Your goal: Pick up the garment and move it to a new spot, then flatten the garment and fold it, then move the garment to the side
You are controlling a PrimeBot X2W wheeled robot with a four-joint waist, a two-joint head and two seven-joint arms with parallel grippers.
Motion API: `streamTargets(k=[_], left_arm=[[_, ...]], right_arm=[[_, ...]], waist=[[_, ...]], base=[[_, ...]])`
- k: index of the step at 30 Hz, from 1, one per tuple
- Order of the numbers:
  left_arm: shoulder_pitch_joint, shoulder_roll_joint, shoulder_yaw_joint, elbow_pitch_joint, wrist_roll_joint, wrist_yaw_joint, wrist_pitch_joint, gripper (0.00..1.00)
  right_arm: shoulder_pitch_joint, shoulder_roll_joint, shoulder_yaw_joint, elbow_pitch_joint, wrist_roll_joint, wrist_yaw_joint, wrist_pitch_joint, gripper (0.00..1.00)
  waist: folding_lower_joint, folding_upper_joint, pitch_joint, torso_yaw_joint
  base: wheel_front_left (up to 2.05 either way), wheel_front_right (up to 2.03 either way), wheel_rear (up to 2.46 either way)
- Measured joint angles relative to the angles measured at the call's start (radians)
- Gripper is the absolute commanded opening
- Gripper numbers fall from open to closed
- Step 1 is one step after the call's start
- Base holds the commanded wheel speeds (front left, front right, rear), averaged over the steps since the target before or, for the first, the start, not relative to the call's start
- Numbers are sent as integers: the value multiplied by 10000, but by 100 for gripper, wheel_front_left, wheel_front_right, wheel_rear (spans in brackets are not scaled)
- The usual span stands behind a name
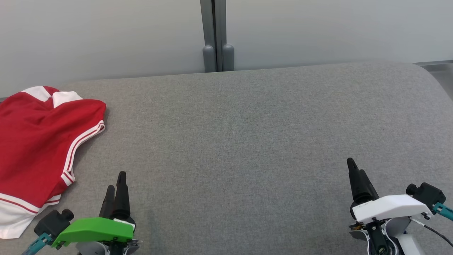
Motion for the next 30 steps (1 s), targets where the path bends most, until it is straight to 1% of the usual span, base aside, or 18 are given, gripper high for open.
streamTargets(k=[5, 15, 30], left_arm=[[-1, 8, -140, -65, 1055, 67, -178, 100], [-7, 58, -420, -176, 2905, 173, -466, 100], [-24, 128, -754, -314, 4957, 420, -892, 100]], right_arm=[[0, -8, -56, -65, -1034, 0, -169, 100], [-60, -15, -102, -182, -2592, 0, -476, 100], [-82, -31, -42, -299, -4552, 0, -897, 100]], waist=[[0, 0, -1, 3], [0, 0, -11, 10], [0, 0, -38, -20]], base=[[0, 0, 0], [0, 0, 0], [0, 0, 0]])
